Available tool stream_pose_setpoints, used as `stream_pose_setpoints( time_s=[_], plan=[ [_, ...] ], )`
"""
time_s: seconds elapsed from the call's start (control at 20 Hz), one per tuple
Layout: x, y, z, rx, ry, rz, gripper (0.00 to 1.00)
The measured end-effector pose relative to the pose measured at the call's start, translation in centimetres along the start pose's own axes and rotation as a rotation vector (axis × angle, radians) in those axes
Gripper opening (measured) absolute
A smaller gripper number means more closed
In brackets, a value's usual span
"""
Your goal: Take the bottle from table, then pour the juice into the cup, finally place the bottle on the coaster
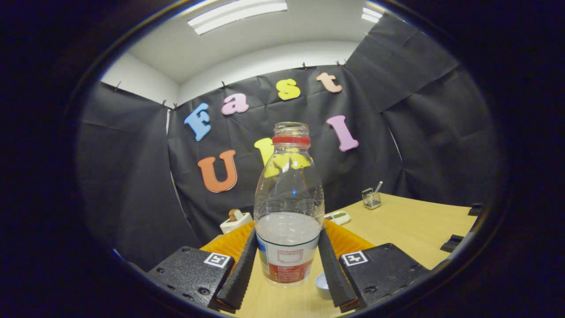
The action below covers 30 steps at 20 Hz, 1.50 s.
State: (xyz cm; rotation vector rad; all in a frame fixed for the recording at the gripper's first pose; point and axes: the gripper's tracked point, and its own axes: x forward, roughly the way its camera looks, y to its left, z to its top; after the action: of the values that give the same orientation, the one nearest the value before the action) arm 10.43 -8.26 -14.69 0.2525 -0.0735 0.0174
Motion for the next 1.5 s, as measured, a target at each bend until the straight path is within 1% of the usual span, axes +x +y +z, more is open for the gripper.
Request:
stream_pose_setpoints(
  time_s=[0.2, 0.4, 0.5, 0.65, 0.75, 0.9, 1.05, 1.15, 1.5],
  plan=[
    [2.3, -0.7, -0.6, -0.058, -0.006, -0.053, 0.77],
    [4.9, 0.0, -3.8, -0.102, 0.006, -0.028, 0.78],
    [6.4, 0.0, -5.7, -0.138, 0.025, -0.044, 0.78],
    [8.6, 1.7, -8.1, -0.205, 0.038, -0.042, 0.78],
    [10.2, 3.0, -9.4, -0.231, 0.026, -0.02, 0.78],
    [12.3, 3.4, -11.3, -0.268, 0.032, -0.039, 0.78],
    [13.7, 3.3, -13.3, -0.273, 0.047, -0.041, 0.78],
    [14.6, 2.3, -14.6, -0.277, 0.067, -0.073, 0.78],
    [16.8, 0.5, -18.9, -0.254, 0.132, -0.104, 0.8]
  ],
)
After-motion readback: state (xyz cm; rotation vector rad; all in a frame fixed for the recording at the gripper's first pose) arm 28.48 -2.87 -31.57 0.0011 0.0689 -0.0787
